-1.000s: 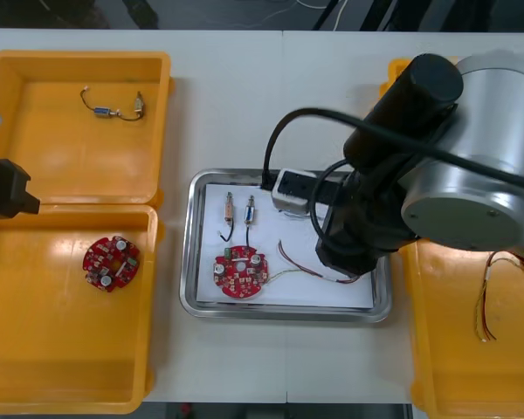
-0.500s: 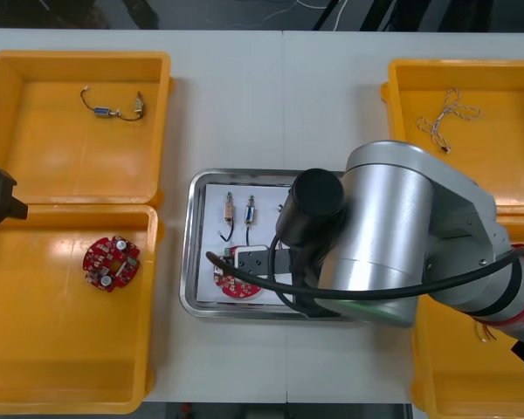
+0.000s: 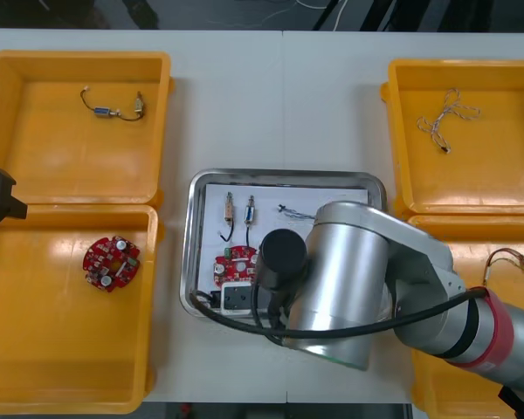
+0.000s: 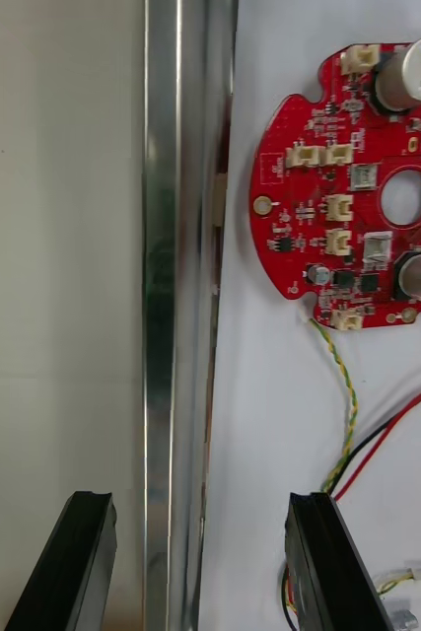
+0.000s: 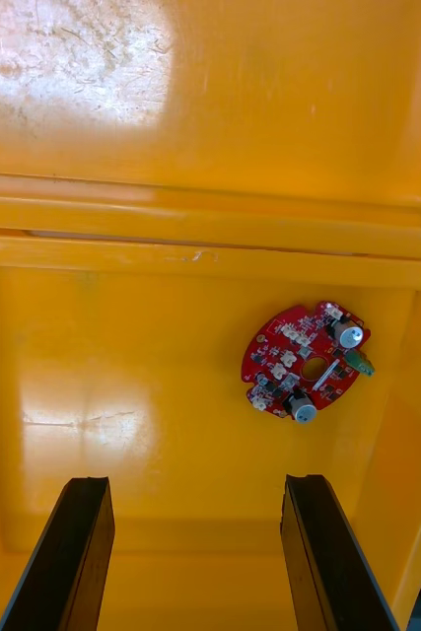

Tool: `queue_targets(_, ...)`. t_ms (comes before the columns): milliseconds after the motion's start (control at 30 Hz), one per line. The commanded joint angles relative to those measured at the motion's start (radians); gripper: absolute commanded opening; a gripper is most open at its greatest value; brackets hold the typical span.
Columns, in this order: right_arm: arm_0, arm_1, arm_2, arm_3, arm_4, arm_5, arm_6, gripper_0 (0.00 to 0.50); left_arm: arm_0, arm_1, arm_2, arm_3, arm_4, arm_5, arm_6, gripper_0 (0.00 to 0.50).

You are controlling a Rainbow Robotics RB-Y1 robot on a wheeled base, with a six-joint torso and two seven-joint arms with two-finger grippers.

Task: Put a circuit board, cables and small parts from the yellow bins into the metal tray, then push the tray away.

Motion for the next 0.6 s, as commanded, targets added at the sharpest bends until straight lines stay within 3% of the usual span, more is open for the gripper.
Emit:
queue_targets(33, 0.041, 0.029, 0.064, 0.007, 0.058, -0.021, 0.021, 0.500, 0.024, 0.038, 0.032, -0.030, 0.008, 0.006, -0.051, 0.500)
queue_targets(333, 0.065, 0.076, 0.091, 0.070, 0.117, -0.049, 0.019, 0.500, 0.024, 0.038, 0.032, -0.030, 0.008, 0.006, -0.051, 0.500)
queue_targets(600, 0.076, 0.078, 0.116, 0.096, 0.174, -0.084, 0.021, 0.500, 0.024, 0.038, 0.032, -0.030, 0.008, 0.006, -0.051, 0.500)
